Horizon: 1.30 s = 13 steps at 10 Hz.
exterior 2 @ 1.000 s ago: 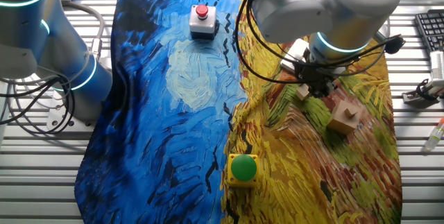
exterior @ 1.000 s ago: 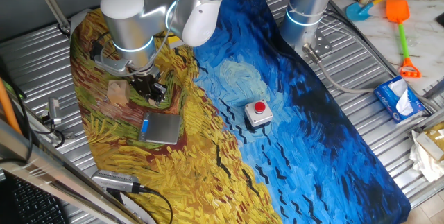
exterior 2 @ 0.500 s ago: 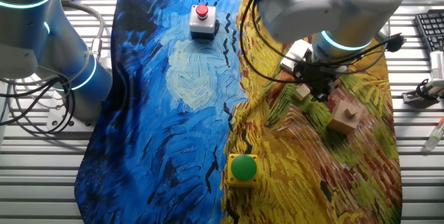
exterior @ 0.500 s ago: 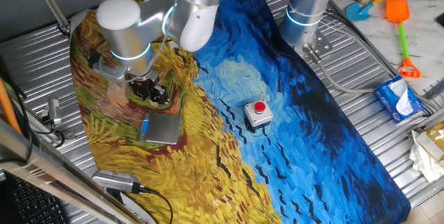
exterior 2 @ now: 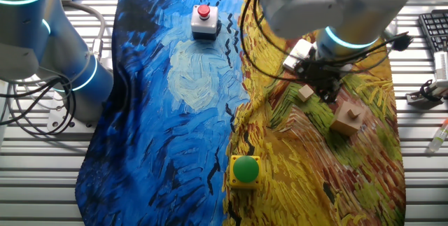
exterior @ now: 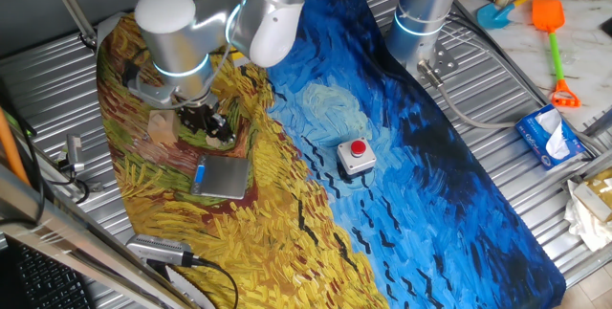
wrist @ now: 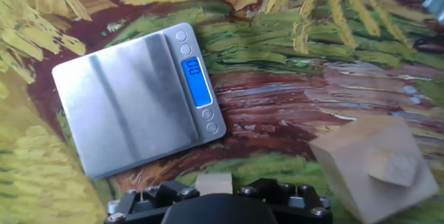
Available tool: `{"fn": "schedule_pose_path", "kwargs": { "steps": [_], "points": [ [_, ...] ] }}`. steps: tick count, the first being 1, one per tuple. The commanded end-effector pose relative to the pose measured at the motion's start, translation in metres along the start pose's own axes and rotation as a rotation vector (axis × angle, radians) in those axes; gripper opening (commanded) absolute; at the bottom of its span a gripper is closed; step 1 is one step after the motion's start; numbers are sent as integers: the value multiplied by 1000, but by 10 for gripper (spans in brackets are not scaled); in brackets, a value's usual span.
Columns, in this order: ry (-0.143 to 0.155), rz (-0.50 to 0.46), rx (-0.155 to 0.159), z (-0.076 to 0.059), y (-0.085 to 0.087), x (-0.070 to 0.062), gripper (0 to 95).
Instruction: Remove the object from the scale
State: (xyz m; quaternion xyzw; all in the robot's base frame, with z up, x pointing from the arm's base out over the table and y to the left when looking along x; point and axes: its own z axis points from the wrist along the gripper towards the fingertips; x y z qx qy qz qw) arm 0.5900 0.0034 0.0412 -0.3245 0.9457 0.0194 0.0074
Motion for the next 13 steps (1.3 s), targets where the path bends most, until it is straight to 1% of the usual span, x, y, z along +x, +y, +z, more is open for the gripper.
{"fn": "schedule_pose_path", "kwargs": {
  "steps": [1, 3, 4, 5, 6, 7, 8, 9, 10, 11, 13],
  "points": [
    [-3, 10, -3, -15, 2, -2, 570],
    [5, 44, 5, -34, 5, -3, 190],
    [14, 64, 12, -41, 8, -5, 0],
    [22, 71, 21, -46, 11, -6, 0],
    [19, 81, 19, -50, 14, -8, 0],
    [23, 96, 17, -57, 18, -10, 0],
    [28, 122, 8, -64, 23, -12, 0],
    [40, 166, -2, -76, 32, -15, 0],
    [44, 202, -7, -84, 41, -19, 0],
    [45, 235, -9, -90, 51, -23, 0],
    [46, 281, -11, -96, 67, -30, 0]
  ]
}}
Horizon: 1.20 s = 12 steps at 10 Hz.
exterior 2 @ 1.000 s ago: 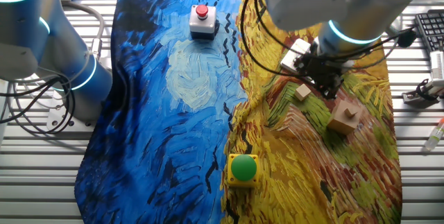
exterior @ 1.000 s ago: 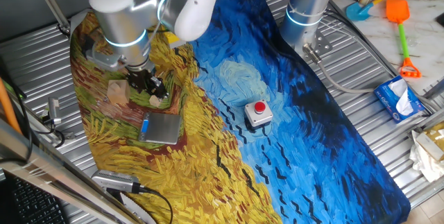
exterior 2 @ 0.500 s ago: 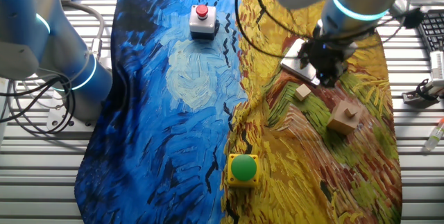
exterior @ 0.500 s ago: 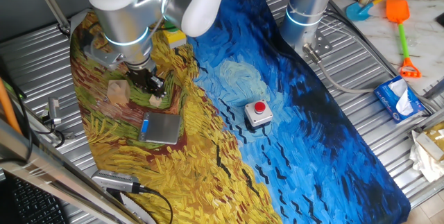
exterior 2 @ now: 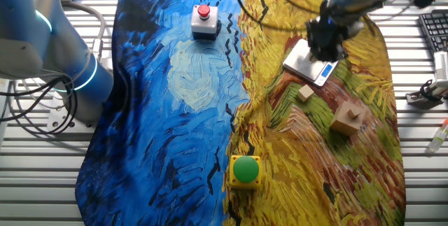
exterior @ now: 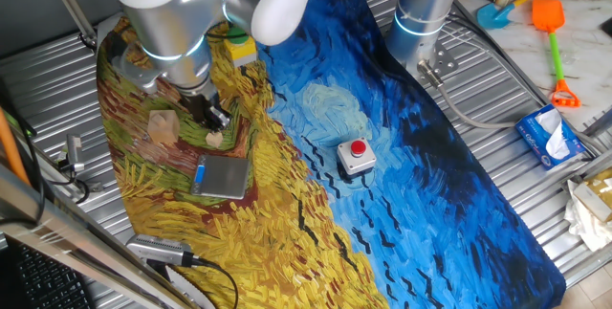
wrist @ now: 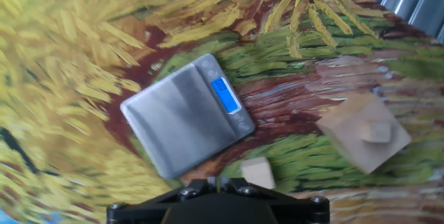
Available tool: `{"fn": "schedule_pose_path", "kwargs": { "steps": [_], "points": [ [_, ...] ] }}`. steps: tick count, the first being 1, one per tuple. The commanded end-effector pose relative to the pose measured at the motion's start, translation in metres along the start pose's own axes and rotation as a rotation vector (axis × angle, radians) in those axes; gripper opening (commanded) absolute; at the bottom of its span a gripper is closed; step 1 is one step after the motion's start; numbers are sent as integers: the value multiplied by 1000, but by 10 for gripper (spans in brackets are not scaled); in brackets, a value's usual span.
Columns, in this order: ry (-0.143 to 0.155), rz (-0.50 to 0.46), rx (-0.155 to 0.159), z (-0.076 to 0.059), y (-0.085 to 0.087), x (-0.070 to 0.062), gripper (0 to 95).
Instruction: Remove the object from the scale
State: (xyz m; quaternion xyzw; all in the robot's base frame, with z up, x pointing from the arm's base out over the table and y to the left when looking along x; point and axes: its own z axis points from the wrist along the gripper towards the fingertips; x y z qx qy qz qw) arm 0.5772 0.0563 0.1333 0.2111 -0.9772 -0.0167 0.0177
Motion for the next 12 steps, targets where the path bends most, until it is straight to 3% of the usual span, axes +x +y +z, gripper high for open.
{"fn": "schedule_pose_path", "kwargs": {
  "steps": [1, 5, 12],
  "points": [
    [4, 63, 3, -7, 25, -3, 0],
    [3, 66, 9, -11, 47, -6, 0],
    [0, 22, 2, -21, 58, -2, 0]
  ]
}}
